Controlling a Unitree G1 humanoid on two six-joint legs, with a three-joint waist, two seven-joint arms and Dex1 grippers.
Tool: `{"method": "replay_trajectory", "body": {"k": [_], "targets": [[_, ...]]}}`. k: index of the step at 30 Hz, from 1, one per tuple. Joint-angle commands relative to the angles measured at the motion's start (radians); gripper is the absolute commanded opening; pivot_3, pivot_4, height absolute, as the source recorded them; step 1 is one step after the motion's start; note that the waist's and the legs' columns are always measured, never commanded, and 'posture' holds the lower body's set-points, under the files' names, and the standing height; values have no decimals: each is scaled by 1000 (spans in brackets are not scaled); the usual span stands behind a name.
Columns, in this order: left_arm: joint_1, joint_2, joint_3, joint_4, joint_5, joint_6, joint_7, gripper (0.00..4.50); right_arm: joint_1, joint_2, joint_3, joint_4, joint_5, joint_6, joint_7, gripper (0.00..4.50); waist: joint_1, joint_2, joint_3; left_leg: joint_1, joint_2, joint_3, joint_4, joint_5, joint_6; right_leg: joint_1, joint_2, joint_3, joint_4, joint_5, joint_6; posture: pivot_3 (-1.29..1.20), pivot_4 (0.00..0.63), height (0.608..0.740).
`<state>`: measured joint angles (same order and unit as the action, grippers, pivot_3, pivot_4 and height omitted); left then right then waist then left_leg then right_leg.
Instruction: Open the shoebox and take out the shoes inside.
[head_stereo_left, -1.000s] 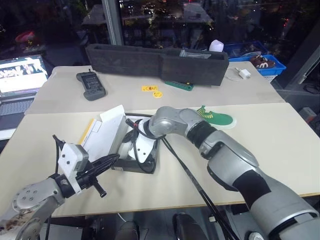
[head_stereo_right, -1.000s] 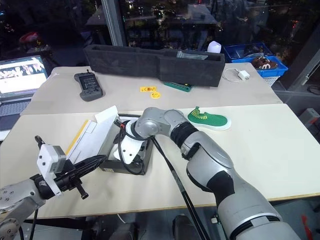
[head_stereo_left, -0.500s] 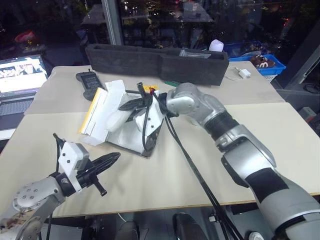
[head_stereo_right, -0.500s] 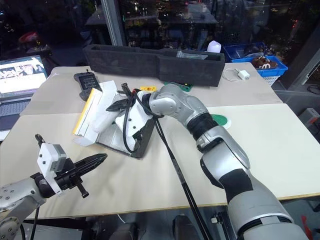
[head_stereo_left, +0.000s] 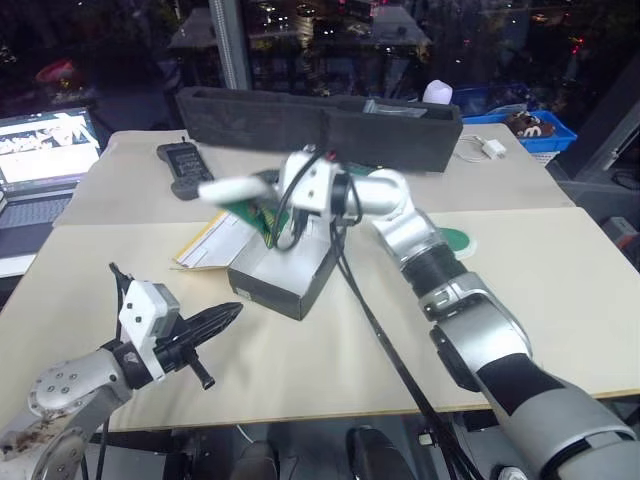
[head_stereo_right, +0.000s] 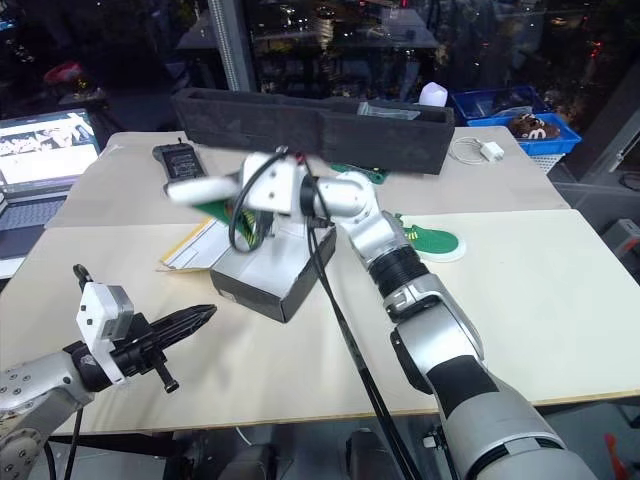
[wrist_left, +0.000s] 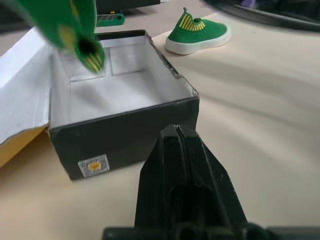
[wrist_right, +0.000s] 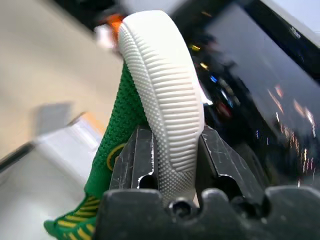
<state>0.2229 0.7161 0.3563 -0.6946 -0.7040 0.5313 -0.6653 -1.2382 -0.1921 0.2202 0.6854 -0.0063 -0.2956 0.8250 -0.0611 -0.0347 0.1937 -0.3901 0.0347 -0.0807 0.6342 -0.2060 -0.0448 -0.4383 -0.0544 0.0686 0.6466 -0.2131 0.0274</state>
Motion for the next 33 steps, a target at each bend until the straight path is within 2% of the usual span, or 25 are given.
{"method": "replay_trajectory", "body": {"k": [1,4,7,10,13,14,17,20,23,29,33], "targets": [[-6,4,-6,-14,7,-8,-4,0,-32,-56,-160,-177,163,245,-30,558,-1,0,0,0,0,0,0,0,0,0,0,0,0,0,0,0,150,715],[-12,1,-18,-8,9,-9,-5,0,-10,-104,-313,-296,293,541,-158,558,1,0,0,-1,0,0,0,0,0,-1,0,0,0,0,0,0,150,715],[-15,1,-25,-6,6,-8,-6,0,73,-132,-493,-464,416,845,-376,558,5,0,0,0,0,0,0,0,0,0,0,0,0,0,0,0,150,715],[-9,3,-29,-5,-1,-6,-15,0,124,-119,-628,-566,487,1010,-573,558,8,0,0,0,0,0,0,0,0,0,0,0,0,-1,1,0,150,715],[-32,3,-61,13,5,-5,-26,0,297,43,-908,-776,610,1102,-938,558,-2,0,0,0,0,1,0,0,0,0,0,1,0,-2,3,0,150,715],[-46,5,-72,20,8,-5,-30,0,358,110,-958,-857,645,1119,-1028,558,-1,0,0,0,0,1,-1,0,0,0,1,1,0,-2,3,0,150,715],[-70,13,-81,39,5,-4,-42,0,463,246,-970,-1026,727,1172,-1178,558,-10,4,2,0,1,0,-2,0,0,-1,2,1,1,-2,2,0,150,715],[-84,21,-87,56,9,-7,-57,0,542,330,-969,-1107,798,1193,-1282,558,-24,12,6,-1,0,3,0,0,0,-3,1,5,1,-1,5,0,150,715],[-101,26,-94,68,8,-5,-66,0,644,378,-949,-1170,853,1206,-1347,558,-23,13,5,0,0,2,0,1,2,-1,1,4,1,-2,7,0,150,715],[-115,30,-102,72,10,-2,-73,0,788,423,-887,-1150,958,1151,-1401,558,-24,10,3,0,1,2,-1,1,2,0,1,3,-1,-3,7,0,150,715],[-119,32,-103,73,11,0,-76,0,815,481,-881,-1059,1038,1055,-1455,558,-30,10,3,1,1,2,-1,1,2,0,2,4,-1,-3,7,0,150,715]]}}
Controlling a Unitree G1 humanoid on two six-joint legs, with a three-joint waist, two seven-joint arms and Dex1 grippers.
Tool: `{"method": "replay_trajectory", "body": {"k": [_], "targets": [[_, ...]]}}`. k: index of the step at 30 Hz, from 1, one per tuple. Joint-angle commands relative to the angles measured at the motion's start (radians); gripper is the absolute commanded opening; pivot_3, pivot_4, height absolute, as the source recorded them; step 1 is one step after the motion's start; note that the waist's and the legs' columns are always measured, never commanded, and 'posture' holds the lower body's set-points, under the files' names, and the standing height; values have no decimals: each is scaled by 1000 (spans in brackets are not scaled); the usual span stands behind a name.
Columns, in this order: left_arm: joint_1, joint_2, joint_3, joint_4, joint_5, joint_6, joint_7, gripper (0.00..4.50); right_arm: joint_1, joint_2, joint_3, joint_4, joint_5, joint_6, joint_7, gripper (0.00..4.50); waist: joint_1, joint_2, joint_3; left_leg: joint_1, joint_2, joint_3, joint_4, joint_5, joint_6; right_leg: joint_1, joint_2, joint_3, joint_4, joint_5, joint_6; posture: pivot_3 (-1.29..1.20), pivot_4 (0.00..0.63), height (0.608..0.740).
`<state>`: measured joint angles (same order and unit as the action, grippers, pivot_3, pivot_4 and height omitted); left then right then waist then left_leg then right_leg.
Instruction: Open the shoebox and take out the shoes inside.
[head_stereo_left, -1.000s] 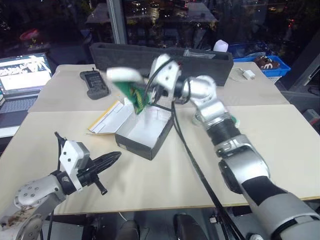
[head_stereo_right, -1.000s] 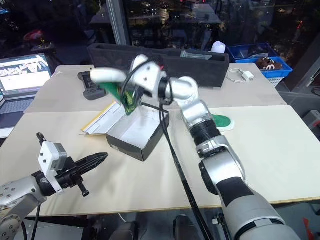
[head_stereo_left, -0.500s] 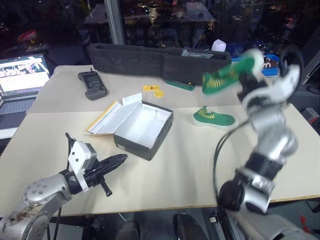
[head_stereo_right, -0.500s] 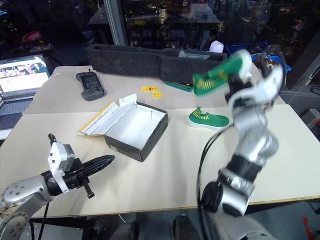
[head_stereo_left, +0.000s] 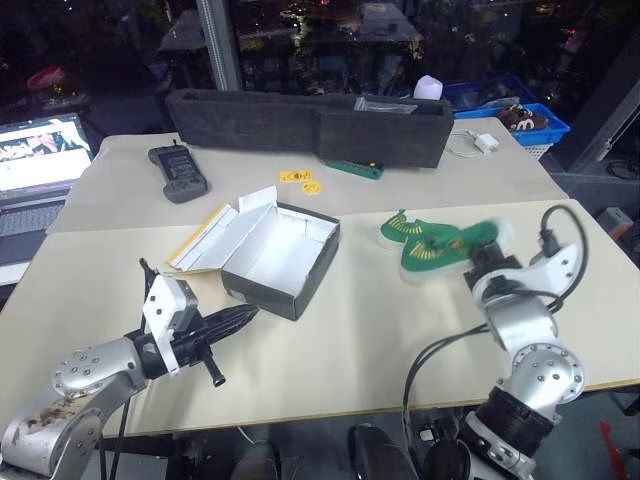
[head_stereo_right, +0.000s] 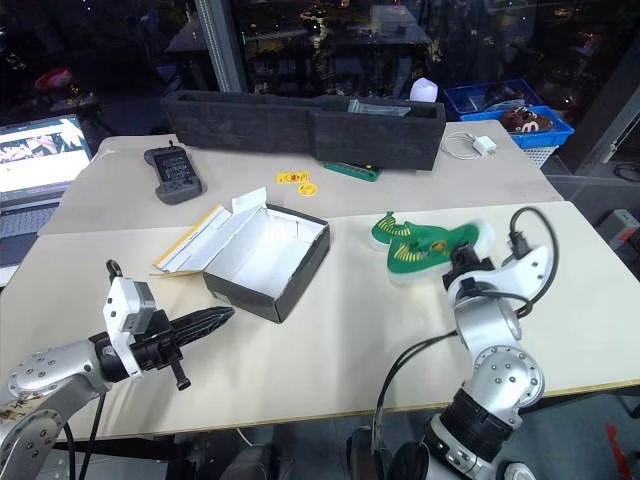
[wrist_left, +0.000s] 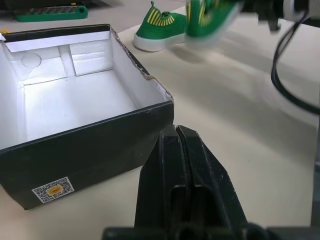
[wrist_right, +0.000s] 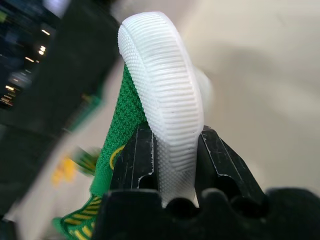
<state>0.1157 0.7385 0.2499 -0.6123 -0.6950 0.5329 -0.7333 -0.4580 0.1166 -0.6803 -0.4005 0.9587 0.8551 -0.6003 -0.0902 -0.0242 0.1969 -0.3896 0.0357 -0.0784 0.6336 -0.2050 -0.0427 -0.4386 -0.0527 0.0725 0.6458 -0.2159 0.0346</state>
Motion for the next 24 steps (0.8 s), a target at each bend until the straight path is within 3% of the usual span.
{"method": "replay_trajectory", "body": {"k": [1,11,13,18,22,24], "targets": [[-12,10,4,-10,2,-2,-8,0,31,181,12,71,85,-133,-36,558,-2,-1,0,0,0,0,0,0,0,0,0,0,0,0,0,0,150,715],[-12,9,11,-12,8,-6,-7,0,2,113,135,253,158,-255,-72,558,-10,-1,-1,0,0,0,0,0,0,1,0,0,-1,0,0,0,150,715],[-10,8,12,-13,9,-7,-6,0,10,95,155,251,154,-258,-85,1541,-12,-1,-1,0,0,0,0,0,0,1,0,0,-1,0,0,0,150,715],[-6,4,17,-15,13,-10,1,0,10,-16,211,203,148,-203,-60,3172,-10,-1,-1,0,1,0,-1,0,0,0,1,0,-2,0,0,0,150,715],[1,-2,20,-18,13,-14,7,0,48,-217,280,91,137,-82,68,3172,-4,-1,-1,-2,0,0,0,0,0,0,0,0,-3,0,0,0,150,715],[2,-3,22,-16,12,-15,6,0,79,-256,276,59,200,-42,76,3172,5,-1,-1,-2,0,0,0,0,0,0,0,0,-3,0,0,0,150,715]]}}
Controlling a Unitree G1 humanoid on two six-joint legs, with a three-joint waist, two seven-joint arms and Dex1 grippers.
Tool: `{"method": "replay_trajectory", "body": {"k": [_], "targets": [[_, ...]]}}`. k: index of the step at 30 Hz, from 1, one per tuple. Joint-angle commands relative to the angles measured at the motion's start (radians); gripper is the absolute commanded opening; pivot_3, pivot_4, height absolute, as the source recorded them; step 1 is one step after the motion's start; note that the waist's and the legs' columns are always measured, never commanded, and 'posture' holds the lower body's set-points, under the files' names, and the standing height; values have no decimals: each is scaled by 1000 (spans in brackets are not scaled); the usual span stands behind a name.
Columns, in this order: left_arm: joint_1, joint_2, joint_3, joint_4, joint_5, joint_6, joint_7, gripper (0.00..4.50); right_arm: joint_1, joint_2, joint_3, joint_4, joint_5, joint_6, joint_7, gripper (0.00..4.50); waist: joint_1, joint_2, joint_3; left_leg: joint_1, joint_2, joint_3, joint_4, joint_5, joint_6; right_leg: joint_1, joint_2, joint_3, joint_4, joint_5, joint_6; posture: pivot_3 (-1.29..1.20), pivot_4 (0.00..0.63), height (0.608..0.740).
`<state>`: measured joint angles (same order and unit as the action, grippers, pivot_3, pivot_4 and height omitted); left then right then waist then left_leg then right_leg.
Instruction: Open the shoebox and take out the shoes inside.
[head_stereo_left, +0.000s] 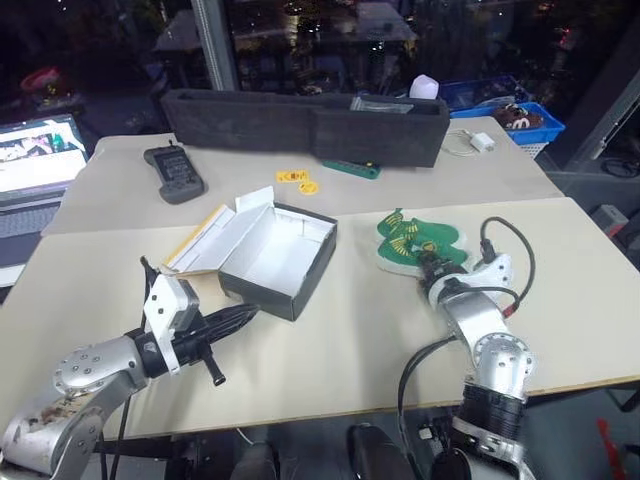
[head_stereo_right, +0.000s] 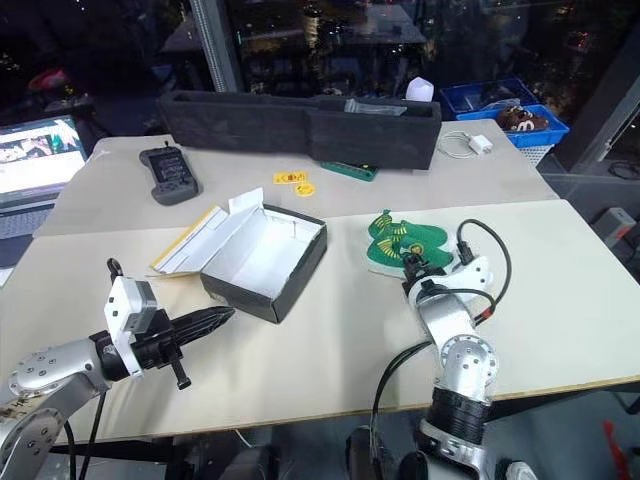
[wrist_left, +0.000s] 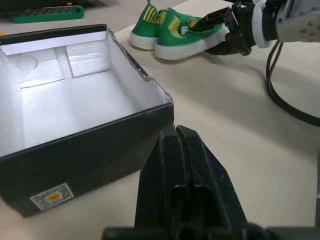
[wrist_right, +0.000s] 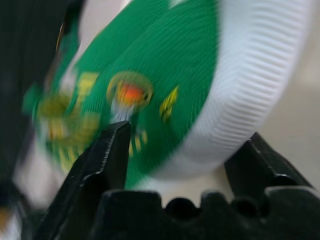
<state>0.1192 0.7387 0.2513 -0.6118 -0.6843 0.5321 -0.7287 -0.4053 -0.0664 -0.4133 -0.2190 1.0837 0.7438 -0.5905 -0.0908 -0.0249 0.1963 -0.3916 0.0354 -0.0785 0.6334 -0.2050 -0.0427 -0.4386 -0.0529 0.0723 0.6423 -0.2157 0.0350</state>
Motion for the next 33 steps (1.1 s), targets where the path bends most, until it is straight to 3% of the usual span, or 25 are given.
{"method": "replay_trajectory", "body": {"k": [1,5,9,15,21,24,33], "targets": [[-3,-3,21,-15,1,-14,2,0,45,-93,-1,-136,107,85,65,3172,7,-1,0,0,0,0,0,0,0,0,0,0,0,0,0,0,150,715],[-5,-2,22,-11,0,-13,0,0,74,-179,-14,-181,238,141,79,3172,12,-1,-1,1,0,0,0,0,0,0,0,0,0,0,0,0,150,715],[0,-6,33,-9,5,-12,14,0,73,-357,-12,-184,345,228,179,3172,17,-1,-1,0,0,0,0,0,0,0,0,1,-1,0,-1,0,150,715],[19,-46,94,-5,10,-2,105,0,71,-646,-69,-149,373,284,403,3172,22,-1,0,0,0,1,0,0,0,1,0,1,-2,0,0,0,150,715],[42,-81,114,-20,15,1,158,0,97,-799,-45,-139,322,315,559,3172,24,-5,-2,0,-1,1,1,0,0,2,-1,1,-3,0,0,0,150,715],[31,-104,148,9,17,-5,204,0,74,-839,-9,-140,201,272,602,3172,25,-5,-2,0,-1,1,1,0,0,2,-1,1,-3,0,1,0,150,715],[-101,-212,302,222,127,-69,462,0,121,-891,200,-54,-526,-65,572,3172,36,-6,-2,0,-2,1,1,0,0,2,-2,0,-5,2,4,0,150,715]]}}
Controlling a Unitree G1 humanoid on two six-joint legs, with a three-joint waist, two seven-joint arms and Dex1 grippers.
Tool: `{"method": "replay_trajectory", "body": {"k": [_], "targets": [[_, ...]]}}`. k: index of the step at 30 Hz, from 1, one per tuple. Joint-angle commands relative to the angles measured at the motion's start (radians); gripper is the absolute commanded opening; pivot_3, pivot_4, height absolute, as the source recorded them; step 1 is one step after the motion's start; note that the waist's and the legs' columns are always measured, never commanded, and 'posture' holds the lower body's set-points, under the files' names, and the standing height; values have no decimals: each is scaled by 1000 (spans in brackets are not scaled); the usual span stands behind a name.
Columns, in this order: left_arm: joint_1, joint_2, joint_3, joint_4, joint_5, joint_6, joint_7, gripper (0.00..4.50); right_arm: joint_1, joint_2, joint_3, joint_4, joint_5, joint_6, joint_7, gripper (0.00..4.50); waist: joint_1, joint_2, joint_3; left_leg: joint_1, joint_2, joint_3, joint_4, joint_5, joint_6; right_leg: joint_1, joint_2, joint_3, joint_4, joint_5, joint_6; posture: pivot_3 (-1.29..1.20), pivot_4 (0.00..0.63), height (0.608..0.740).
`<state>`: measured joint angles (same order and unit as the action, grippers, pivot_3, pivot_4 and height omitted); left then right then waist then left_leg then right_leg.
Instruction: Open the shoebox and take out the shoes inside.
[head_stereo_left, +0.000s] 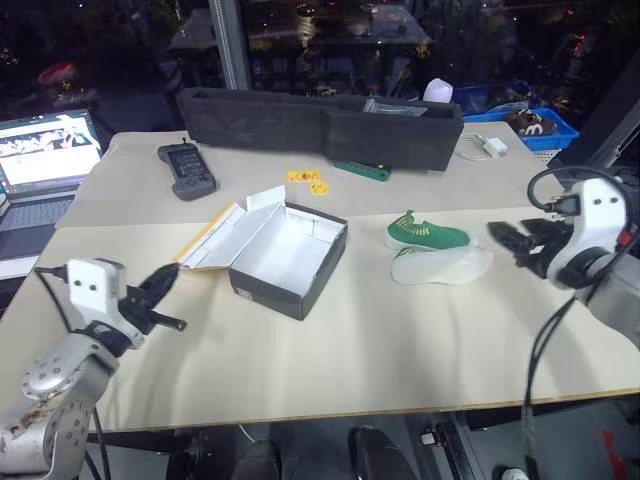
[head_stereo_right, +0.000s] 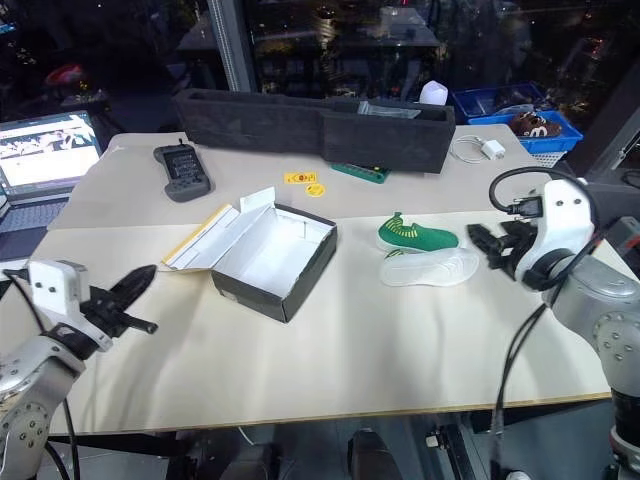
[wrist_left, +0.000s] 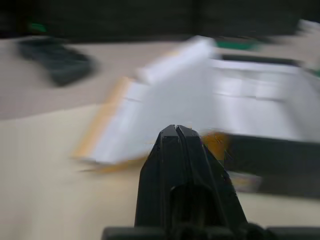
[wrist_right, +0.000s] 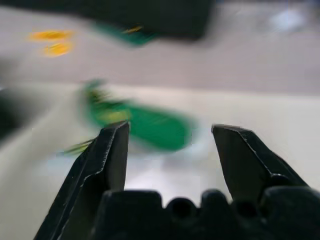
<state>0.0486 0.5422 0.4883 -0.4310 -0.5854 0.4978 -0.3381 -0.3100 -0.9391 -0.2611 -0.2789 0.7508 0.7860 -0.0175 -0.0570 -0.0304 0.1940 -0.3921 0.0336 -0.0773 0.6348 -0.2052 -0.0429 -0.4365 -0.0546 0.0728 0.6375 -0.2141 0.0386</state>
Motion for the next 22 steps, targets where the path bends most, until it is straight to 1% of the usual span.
{"method": "replay_trajectory", "body": {"k": [1,4,9,11,14,22], "targets": [[-49,-32,84,75,56,-61,114,0,53,16,52,10,-236,-160,-2,3172,3,0,0,0,0,0,0,0,0,0,0,0,0,0,0,0,150,715],[-61,-59,101,147,147,-119,193,0,138,83,70,16,-352,-279,14,3172,10,-1,-1,0,0,0,0,0,0,0,0,0,-1,1,1,0,150,715],[-39,-104,94,223,203,-187,219,0,221,189,36,58,-473,-406,13,3172,13,-1,-1,0,0,0,2,0,0,1,0,0,-2,2,3,0,150,715],[-25,-118,68,258,233,-223,205,0,244,222,13,90,-494,-426,16,3172,13,-2,-1,1,0,0,2,0,0,3,0,0,-3,3,3,0,150,715],[-37,-135,66,302,238,-260,198,0,252,249,-7,98,-514,-446,42,3172,14,-2,-1,1,0,0,2,0,0,5,0,0,-5,3,3,0,150,715],[-99,-141,34,382,252,-317,181,0,242,290,-26,95,-552,-442,84,3172,13,-2,-1,5,0,0,2,0,0,11,0,-1,-7,4,3,0,150,715]]}}
